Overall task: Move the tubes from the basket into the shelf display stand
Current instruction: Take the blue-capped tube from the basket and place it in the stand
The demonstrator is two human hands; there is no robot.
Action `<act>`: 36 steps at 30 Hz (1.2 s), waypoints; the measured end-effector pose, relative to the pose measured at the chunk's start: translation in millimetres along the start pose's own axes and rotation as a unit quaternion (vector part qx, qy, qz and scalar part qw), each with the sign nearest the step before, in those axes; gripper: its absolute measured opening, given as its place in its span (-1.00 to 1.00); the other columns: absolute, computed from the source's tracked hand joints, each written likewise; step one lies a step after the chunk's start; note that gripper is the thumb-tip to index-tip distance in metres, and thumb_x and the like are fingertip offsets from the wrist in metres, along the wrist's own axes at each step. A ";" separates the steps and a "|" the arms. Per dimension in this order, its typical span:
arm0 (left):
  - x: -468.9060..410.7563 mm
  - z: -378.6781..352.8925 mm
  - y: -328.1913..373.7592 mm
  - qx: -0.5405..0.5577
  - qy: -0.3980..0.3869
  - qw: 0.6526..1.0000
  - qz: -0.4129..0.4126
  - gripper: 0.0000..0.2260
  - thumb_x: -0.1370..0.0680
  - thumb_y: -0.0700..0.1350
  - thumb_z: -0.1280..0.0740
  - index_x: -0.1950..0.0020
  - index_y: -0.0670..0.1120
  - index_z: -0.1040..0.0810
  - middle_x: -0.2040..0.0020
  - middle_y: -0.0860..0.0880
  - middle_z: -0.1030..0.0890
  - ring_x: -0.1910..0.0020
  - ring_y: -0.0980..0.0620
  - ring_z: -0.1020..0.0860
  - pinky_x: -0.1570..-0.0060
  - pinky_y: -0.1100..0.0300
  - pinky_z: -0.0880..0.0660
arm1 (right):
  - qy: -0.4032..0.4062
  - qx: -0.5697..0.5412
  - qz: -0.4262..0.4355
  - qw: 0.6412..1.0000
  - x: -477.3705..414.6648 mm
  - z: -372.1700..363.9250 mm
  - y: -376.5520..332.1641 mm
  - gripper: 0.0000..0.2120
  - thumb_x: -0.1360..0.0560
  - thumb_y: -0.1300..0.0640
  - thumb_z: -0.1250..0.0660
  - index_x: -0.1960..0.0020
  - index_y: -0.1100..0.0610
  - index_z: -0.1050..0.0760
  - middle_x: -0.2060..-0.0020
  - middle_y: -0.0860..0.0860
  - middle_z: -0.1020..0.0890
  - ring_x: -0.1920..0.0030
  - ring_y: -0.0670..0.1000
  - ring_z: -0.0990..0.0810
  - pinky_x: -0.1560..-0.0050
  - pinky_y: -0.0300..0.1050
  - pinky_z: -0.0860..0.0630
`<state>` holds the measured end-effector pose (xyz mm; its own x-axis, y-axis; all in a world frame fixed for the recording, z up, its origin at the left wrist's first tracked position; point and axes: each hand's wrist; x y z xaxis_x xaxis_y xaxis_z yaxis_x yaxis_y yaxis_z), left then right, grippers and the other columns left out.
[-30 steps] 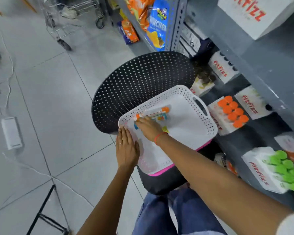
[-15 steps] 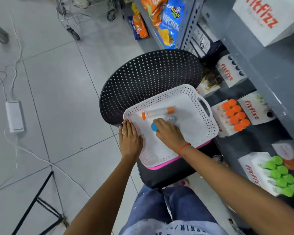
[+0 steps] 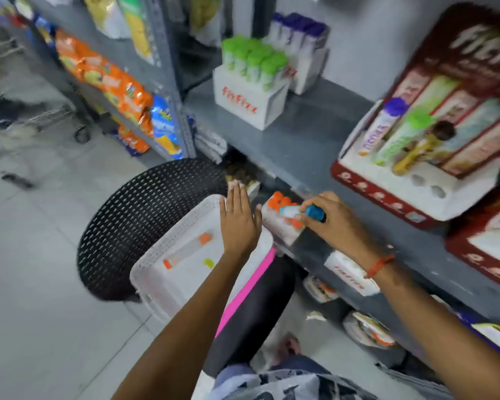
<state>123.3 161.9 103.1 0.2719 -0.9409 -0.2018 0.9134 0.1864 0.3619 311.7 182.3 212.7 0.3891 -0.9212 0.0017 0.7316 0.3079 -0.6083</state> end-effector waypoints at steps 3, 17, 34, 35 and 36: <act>-29.4 6.7 57.6 0.046 0.017 0.997 -0.066 -0.43 -0.53 0.03 -0.08 -0.41 -0.32 -0.29 -0.43 -0.28 -0.33 -0.43 -0.21 -0.29 -0.42 -0.08 -0.10 | 0.083 0.047 -0.014 0.995 18.5 62.1 2.0 -0.82 -0.46 0.19 -0.40 -0.06 0.16 -0.59 -0.01 0.15 -0.61 -0.04 0.16 -0.59 -0.08 -0.04 -0.46; -46.7 -15.3 137.7 -0.016 -0.092 0.990 -0.101 -0.12 -0.46 0.36 0.17 -0.48 -0.34 -0.08 -0.50 -0.33 -0.09 -0.50 -0.22 -0.07 -0.48 -0.05 0.12 | 0.260 0.148 -0.146 0.943 31.1 213.4 32.4 -0.76 -0.37 0.17 -0.43 -0.01 0.22 -0.59 0.02 0.23 -0.67 -0.02 0.25 -0.60 0.00 0.01 -0.51; -48.8 -15.0 137.4 -0.069 -0.123 0.986 -0.095 -0.14 -0.44 0.38 0.25 -0.53 -0.20 0.17 -0.56 -0.19 0.11 -0.53 -0.12 0.14 -0.44 0.02 0.25 | 0.170 0.156 -0.156 0.960 4.9 205.0 43.6 -0.57 -0.47 0.03 -0.39 -0.26 0.22 -0.47 -0.22 0.21 -0.47 -0.21 0.21 -0.49 -0.25 0.06 -0.46; -49.0 -14.8 137.5 -0.071 -0.124 0.985 -0.094 -0.14 -0.44 0.39 0.25 -0.53 -0.20 0.17 -0.56 -0.19 0.12 -0.53 -0.12 0.14 -0.44 0.02 0.25 | 0.173 0.159 -0.154 0.960 4.8 204.5 44.6 -0.60 -0.48 0.05 -0.38 -0.24 0.23 -0.48 -0.20 0.21 -0.49 -0.19 0.21 -0.50 -0.24 0.06 -0.47; -49.3 -14.4 137.7 -0.072 -0.125 0.985 -0.092 -0.14 -0.44 0.39 0.26 -0.53 -0.20 0.18 -0.56 -0.19 0.12 -0.53 -0.12 0.14 -0.44 0.02 0.25 | 0.170 0.161 -0.146 0.961 4.5 204.3 45.8 -0.63 -0.50 0.09 -0.37 -0.25 0.23 -0.48 -0.20 0.20 -0.51 -0.20 0.21 -0.50 -0.24 0.05 -0.47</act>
<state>240.0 238.0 149.8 0.0301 -0.9994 -0.0146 0.9786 0.0265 0.2040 461.4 240.9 347.0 -0.0235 -0.9872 -0.1580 0.9387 0.0326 -0.3432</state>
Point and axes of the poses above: each hand's wrist, its own x-axis away from the middle knuckle, its own z-axis out of the back of the hand, y = z × x
